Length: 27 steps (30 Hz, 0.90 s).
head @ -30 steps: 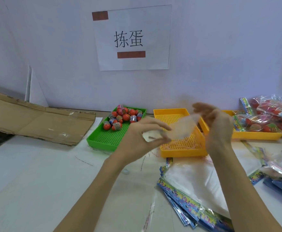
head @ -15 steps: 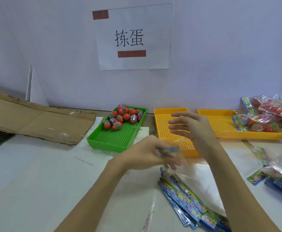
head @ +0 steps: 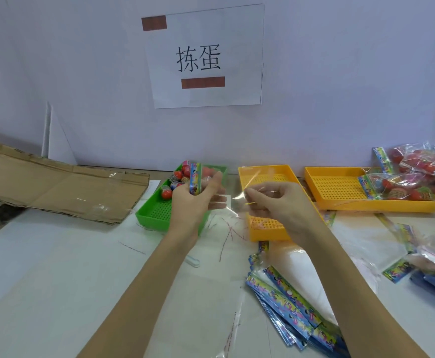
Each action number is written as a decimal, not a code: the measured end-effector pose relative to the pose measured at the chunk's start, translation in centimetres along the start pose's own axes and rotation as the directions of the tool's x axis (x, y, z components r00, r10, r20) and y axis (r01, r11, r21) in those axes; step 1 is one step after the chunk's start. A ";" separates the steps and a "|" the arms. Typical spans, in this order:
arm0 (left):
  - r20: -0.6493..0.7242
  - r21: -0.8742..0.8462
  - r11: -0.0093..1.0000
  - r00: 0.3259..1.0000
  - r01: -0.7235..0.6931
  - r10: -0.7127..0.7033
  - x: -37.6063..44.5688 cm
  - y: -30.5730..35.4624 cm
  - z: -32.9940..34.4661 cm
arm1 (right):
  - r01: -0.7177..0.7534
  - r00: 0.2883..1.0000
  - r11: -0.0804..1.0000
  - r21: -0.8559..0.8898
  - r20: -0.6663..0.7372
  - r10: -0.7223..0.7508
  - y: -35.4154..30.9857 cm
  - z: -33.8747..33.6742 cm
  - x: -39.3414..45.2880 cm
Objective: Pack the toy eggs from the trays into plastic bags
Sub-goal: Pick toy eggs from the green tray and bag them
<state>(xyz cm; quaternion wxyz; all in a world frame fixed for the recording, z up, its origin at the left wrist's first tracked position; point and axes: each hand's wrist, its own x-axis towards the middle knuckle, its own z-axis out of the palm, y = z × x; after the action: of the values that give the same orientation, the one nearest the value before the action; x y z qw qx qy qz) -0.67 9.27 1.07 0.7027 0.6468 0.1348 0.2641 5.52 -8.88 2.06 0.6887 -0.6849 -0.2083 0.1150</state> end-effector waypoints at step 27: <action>-0.018 0.524 0.778 0.909 -0.347 0.417 -1.2 -0.2 0.8 | -0.072 0.967 0.977 -0.200 -0.255 0.019 -0.7 -1.3 0.3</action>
<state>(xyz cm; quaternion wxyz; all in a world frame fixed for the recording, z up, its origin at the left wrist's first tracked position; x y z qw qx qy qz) -1.15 7.96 0.75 0.4273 0.8038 0.1120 0.3986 6.29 -9.98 2.80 0.6314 -0.7667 -0.1144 0.0208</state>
